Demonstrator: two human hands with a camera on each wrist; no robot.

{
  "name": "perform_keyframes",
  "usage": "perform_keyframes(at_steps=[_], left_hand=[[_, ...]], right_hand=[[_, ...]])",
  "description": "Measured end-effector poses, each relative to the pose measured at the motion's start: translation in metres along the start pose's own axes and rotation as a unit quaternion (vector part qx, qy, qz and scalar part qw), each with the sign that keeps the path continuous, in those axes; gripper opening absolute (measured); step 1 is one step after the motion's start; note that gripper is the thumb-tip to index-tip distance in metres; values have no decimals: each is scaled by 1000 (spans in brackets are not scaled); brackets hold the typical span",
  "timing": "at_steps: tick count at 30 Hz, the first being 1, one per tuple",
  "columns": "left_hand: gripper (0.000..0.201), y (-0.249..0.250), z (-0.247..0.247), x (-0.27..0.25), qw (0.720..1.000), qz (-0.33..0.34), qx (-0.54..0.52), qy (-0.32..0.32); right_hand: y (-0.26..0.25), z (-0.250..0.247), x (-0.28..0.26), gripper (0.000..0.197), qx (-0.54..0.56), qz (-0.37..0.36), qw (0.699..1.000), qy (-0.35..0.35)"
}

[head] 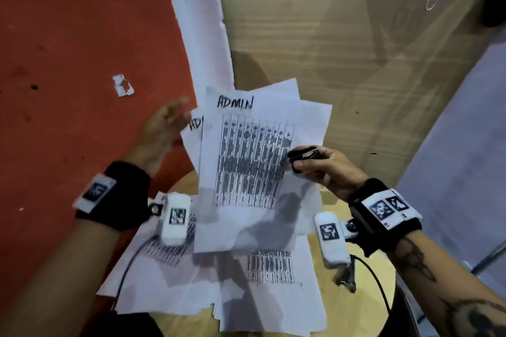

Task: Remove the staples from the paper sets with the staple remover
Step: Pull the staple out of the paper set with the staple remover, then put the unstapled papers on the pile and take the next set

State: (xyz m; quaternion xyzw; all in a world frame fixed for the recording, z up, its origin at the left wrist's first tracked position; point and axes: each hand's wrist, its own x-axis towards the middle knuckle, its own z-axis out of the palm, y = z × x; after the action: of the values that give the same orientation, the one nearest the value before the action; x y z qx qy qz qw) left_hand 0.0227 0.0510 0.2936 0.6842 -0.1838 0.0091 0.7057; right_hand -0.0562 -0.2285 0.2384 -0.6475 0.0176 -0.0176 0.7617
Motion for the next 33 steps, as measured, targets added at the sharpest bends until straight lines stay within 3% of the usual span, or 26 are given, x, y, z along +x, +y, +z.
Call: perform_keyframes(at_steps=[4,6,10,12,16,18,23,25,27,30,33], left_hand=[[94,-82,10,-43,997,-75,6,7],[79,-108,7,-53,996,-84,-15,26],[33,-127,-3,-44,993,-94,11,64],[22,-136,-24,-35,989,-118,47,79],[33,-167,-94,-16,971,-197,109,81],[45,-189,-122,-13,955,-241,159,61],[49,-264,-166,-7,895,-364,254,43],[50,-289,-176,-5,863,-397,306,61],[54,-305,-181,-1,834,-435,330,76],[59,-323,-184,6,803,-440,397,71],[54,-330,-186,12,793,-410,446,68]], right_hand=[[1,7,8,64,110,19,994,8],[11,14,13,72,127,37,991,11],[37,27,20,36,126,76,989,32],[54,25,24,28,98,84,990,53],[100,6,27,9,62,128,982,124],[128,-6,23,10,53,170,972,150],[196,-20,5,17,-119,270,950,107],[224,-21,4,21,-271,269,923,49],[245,-21,4,24,-406,265,874,-43],[256,-17,6,34,-485,284,814,-144],[255,-17,9,40,-545,313,756,-185]])
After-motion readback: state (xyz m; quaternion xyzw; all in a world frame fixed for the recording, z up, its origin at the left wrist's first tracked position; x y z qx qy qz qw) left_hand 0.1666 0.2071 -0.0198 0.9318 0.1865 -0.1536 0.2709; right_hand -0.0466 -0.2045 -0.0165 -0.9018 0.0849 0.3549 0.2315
